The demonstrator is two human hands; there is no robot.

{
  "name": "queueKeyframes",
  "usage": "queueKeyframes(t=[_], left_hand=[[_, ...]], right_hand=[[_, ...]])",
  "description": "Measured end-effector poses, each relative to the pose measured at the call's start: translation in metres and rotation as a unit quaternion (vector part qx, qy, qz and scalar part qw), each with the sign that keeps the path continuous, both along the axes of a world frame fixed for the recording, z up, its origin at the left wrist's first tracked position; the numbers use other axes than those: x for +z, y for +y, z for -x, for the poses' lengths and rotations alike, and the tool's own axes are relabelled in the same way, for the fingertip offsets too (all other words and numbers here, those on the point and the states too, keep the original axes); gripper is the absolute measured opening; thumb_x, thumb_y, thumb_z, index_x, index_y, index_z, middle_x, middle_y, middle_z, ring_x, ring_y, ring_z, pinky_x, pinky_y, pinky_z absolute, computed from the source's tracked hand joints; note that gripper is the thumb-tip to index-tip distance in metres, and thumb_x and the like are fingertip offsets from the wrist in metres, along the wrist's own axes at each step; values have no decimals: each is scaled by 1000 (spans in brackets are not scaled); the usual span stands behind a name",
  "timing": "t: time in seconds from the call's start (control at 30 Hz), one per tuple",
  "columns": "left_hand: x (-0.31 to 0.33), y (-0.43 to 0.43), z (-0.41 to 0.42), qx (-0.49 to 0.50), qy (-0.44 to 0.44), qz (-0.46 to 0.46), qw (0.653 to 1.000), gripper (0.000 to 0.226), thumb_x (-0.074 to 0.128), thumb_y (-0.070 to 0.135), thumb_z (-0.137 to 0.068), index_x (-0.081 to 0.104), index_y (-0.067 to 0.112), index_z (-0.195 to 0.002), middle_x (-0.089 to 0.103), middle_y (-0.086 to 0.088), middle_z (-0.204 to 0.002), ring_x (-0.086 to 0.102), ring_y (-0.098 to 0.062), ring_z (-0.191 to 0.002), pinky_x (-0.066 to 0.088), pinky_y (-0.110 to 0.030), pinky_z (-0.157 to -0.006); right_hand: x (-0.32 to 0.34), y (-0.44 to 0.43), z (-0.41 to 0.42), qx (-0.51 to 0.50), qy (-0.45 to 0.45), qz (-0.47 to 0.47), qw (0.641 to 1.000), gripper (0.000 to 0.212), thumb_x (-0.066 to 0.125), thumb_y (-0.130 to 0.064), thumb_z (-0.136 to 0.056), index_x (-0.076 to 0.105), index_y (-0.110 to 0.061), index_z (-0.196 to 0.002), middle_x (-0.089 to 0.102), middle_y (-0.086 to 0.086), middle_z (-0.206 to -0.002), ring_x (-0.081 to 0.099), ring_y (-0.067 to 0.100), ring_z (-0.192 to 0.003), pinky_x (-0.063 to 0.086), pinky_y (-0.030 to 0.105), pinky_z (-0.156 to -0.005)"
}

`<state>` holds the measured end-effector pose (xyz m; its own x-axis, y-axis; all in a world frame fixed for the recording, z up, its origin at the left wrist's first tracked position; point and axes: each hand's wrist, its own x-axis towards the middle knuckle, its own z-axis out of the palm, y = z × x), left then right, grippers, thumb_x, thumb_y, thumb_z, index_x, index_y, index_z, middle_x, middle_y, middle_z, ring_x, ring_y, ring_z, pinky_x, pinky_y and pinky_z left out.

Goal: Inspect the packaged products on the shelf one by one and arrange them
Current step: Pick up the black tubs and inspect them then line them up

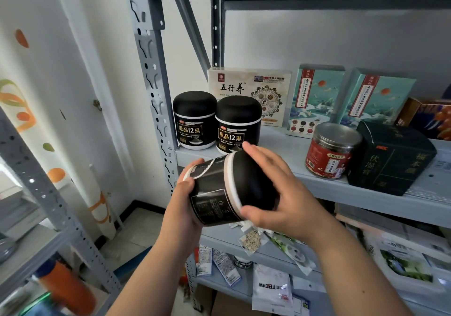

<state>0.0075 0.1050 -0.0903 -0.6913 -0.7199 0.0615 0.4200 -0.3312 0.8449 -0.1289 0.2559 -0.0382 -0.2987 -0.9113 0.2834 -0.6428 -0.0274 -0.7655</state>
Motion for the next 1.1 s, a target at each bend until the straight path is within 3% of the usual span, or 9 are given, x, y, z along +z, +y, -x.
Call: queueKeyframes(t=[0.13,0.23,0.33,0.47,0.53,0.6,0.77,0.93,1.1], left_hand=[[0,-8,-2,26,-10,101,994,63,57,40,-71,57,34,-134,70,-5,-122,68,-31,-104,59,-53,-78],[1,-9,-4,21,0,112,994,59,55,37,-74,57,34,-133,71,-4,-118,70,-27,-101,61,-43,-71],[3,-9,-4,23,19,80,996,65,56,38,-74,54,25,-138,71,-5,-119,69,-28,-100,61,-46,-68],[2,-11,-5,37,23,85,995,71,57,41,-63,57,32,-133,72,1,-112,68,-27,-95,59,-46,-59],[3,-11,-6,39,32,96,994,71,57,40,-63,57,32,-134,72,0,-112,68,-25,-95,61,-44,-61],[5,-12,-7,36,38,103,993,72,57,39,-65,55,29,-136,71,-1,-115,69,-24,-97,62,-43,-66],[4,-17,-9,41,35,98,994,73,59,38,-67,55,26,-139,70,-4,-120,70,-24,-100,62,-40,-73],[-1,-15,-8,39,23,120,992,70,56,40,-69,54,32,-138,68,-4,-123,70,-24,-101,62,-43,-71],[-3,-18,-9,35,19,103,994,57,47,26,-81,56,30,-136,73,-1,-112,70,-22,-95,61,-40,-71]], right_hand=[[-3,-6,2,-23,-119,-41,992,114,68,-94,-51,14,-69,-149,39,-21,-158,44,11,-142,44,47,-113],[1,-5,4,-2,-117,-20,993,86,82,-64,-64,38,-68,-139,49,-21,-145,53,10,-134,50,47,-108],[6,-3,7,28,-75,32,996,71,86,-32,-74,57,-61,-132,33,-29,-157,38,0,-144,47,43,-113],[7,-11,9,-35,-133,21,990,86,67,-90,-62,43,-66,-141,40,-25,-156,43,3,-143,40,50,-117],[4,-15,9,-32,-170,-4,985,89,59,-96,-60,45,-62,-141,56,-23,-144,55,3,-132,44,46,-114],[0,-16,10,1,-177,3,984,70,66,-79,-72,48,-62,-137,62,-26,-136,58,-1,-127,49,37,-107],[-3,-9,14,53,-138,48,988,67,67,-30,-79,54,-56,-139,43,-17,-157,39,4,-146,44,26,-107],[-6,-15,8,6,-180,7,984,84,69,-74,-68,37,-63,-145,50,-25,-144,51,0,-134,51,31,-103],[-10,-13,5,39,-135,33,989,82,77,-39,-67,46,-62,-140,42,-19,-154,44,12,-143,48,49,-111]])
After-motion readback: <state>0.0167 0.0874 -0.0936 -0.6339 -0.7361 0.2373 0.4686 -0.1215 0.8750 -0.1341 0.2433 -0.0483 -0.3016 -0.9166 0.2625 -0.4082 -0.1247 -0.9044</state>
